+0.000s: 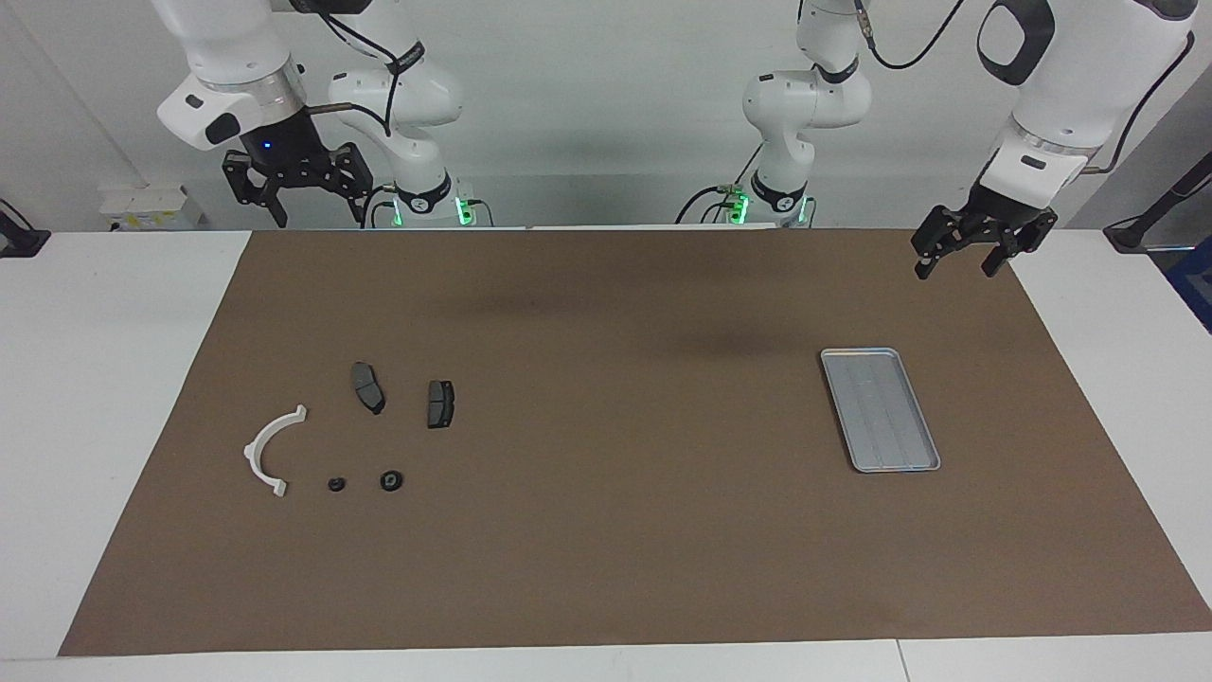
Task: Pick bearing gear from pile to tray
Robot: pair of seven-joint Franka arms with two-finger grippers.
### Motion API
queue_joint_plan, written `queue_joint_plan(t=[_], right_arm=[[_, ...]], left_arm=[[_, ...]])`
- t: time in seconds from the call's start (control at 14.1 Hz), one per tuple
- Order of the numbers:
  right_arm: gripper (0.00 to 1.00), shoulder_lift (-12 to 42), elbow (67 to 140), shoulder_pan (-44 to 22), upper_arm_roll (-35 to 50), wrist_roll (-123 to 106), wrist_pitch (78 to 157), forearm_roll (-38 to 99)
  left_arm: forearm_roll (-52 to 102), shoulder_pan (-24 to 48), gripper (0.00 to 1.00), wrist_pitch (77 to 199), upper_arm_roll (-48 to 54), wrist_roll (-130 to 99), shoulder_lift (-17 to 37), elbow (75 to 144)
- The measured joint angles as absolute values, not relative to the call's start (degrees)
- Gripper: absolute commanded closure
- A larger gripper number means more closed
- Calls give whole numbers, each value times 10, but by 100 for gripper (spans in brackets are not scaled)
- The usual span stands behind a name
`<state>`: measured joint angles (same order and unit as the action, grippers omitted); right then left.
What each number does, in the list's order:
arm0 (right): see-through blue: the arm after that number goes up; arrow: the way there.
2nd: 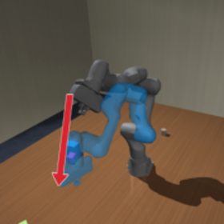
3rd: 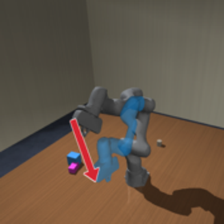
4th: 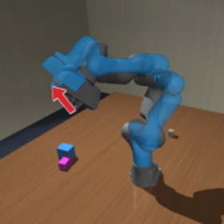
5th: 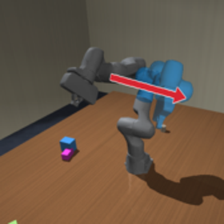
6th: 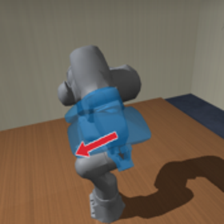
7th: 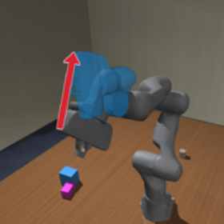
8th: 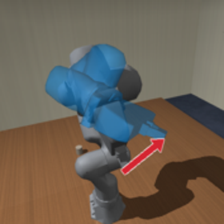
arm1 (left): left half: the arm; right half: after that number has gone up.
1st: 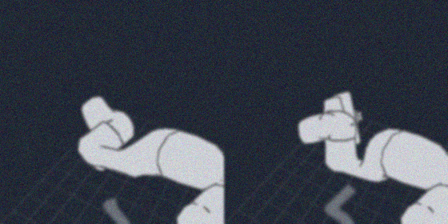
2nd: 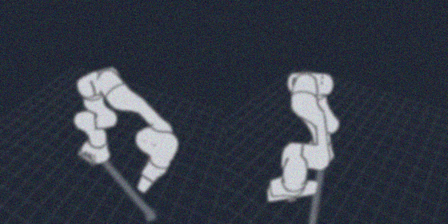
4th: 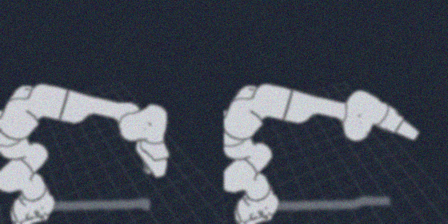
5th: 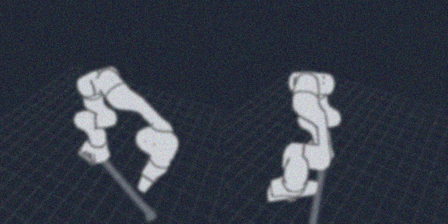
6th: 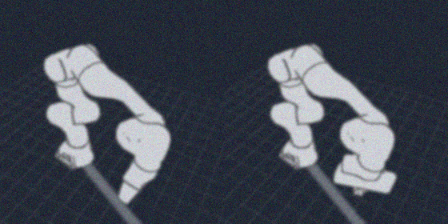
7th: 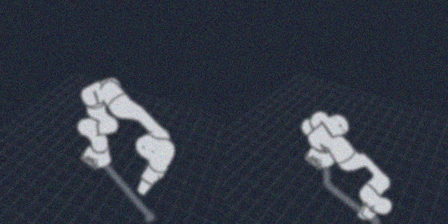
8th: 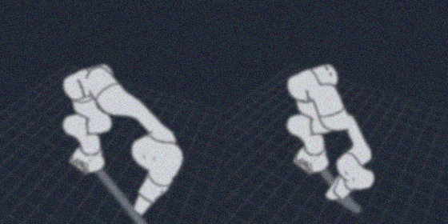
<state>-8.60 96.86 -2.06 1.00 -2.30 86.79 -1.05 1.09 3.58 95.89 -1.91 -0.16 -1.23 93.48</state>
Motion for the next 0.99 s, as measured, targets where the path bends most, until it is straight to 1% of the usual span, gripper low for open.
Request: queue_joint_plan(t=[0.99], right_arm=[[0, -86, 969, -19, 4, -12, 868, -10]], left_arm=[[11, 36, 0, 978, -22, -2, -12, 940]])
